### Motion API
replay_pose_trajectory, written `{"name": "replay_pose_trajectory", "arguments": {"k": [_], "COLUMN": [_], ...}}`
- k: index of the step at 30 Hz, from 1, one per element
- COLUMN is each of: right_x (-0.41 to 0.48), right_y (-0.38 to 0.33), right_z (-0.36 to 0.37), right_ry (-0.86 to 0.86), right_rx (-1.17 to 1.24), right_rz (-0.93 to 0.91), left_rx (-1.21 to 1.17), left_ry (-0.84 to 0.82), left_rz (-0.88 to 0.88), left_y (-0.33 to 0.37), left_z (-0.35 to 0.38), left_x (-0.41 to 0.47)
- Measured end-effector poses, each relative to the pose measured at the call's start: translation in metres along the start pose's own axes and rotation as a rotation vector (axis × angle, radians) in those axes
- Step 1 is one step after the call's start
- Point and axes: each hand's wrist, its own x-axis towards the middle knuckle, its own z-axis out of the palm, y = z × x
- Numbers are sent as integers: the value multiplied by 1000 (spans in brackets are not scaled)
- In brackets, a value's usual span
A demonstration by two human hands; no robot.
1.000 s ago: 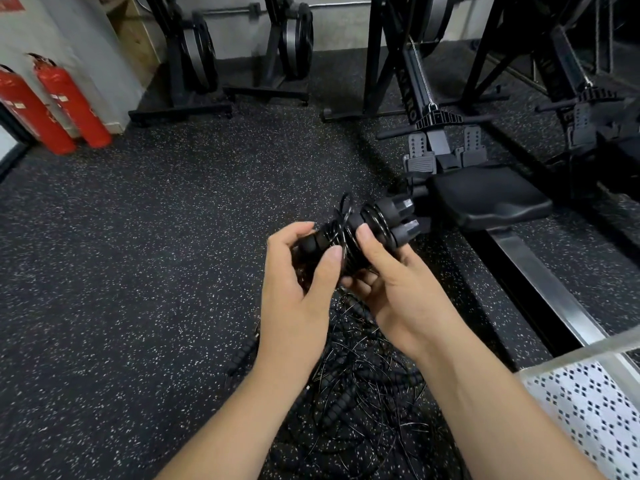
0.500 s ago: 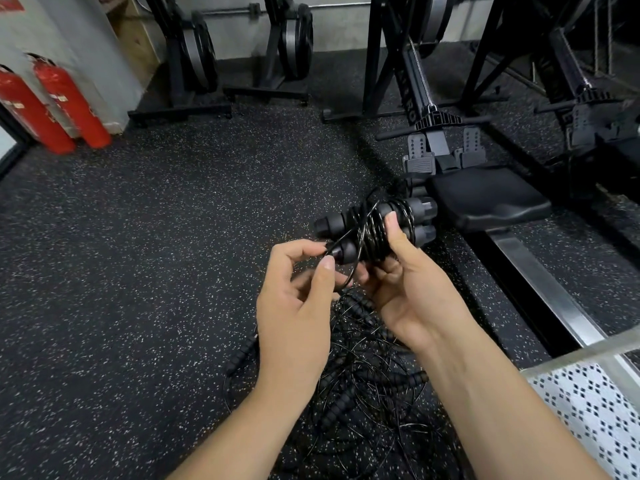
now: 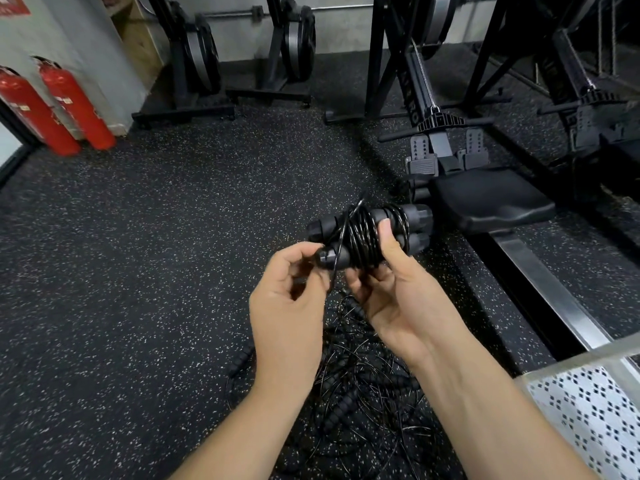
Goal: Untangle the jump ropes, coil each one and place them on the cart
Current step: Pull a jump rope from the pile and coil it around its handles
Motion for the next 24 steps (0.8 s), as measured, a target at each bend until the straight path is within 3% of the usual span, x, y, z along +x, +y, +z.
{"name": "replay_pose_trajectory", "arguments": {"k": [13,24], "right_x": [-5,-6], "right_y": [2,0], "right_z": [5,4], "right_ry": [51,15], "right_rx": [157,37], "right_rz": [82,116], "left_rx": [-243,-76], "left_ry": [57,0], "left_rz": [-178,-158], "left_y": [-1,-1], "left_z": [3,-3], "left_x": [3,11]}}
